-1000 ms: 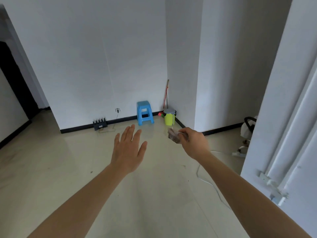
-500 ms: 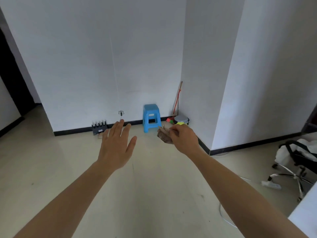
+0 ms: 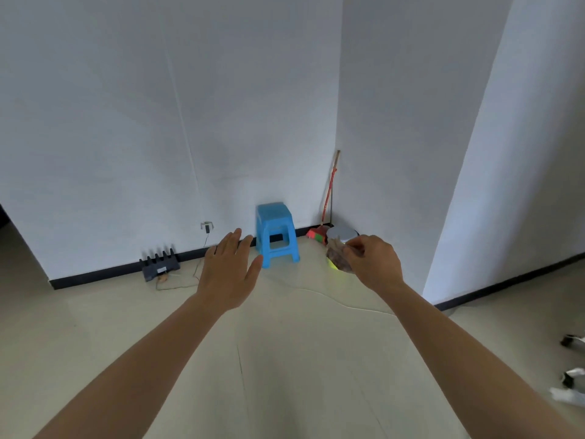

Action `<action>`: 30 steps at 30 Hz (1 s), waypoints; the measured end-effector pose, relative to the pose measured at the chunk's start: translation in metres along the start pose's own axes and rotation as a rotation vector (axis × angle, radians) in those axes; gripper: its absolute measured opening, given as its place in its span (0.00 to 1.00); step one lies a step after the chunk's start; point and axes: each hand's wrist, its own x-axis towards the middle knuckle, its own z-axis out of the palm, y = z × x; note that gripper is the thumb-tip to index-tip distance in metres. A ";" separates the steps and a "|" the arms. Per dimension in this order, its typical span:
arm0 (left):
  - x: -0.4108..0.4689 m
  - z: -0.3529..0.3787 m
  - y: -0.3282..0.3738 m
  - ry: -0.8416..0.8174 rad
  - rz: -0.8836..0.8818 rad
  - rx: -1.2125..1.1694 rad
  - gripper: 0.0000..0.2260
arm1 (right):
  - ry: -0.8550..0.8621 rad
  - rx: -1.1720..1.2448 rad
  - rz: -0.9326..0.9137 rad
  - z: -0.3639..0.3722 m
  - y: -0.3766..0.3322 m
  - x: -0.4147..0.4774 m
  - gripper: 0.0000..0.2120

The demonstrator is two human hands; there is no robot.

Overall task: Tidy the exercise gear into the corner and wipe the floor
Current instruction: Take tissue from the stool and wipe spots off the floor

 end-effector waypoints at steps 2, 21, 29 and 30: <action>0.069 0.028 -0.015 -0.049 -0.004 0.014 0.28 | -0.027 -0.007 0.019 0.040 0.011 0.067 0.10; 0.583 0.229 -0.297 -0.147 -0.075 0.111 0.29 | -0.175 -0.008 0.001 0.401 -0.068 0.589 0.10; 0.806 0.283 -0.360 -0.205 0.027 0.054 0.29 | -0.082 -0.005 0.122 0.459 -0.079 0.770 0.09; 0.828 0.296 -0.363 -0.216 0.045 0.046 0.29 | -0.078 -0.003 0.146 0.470 -0.073 0.790 0.08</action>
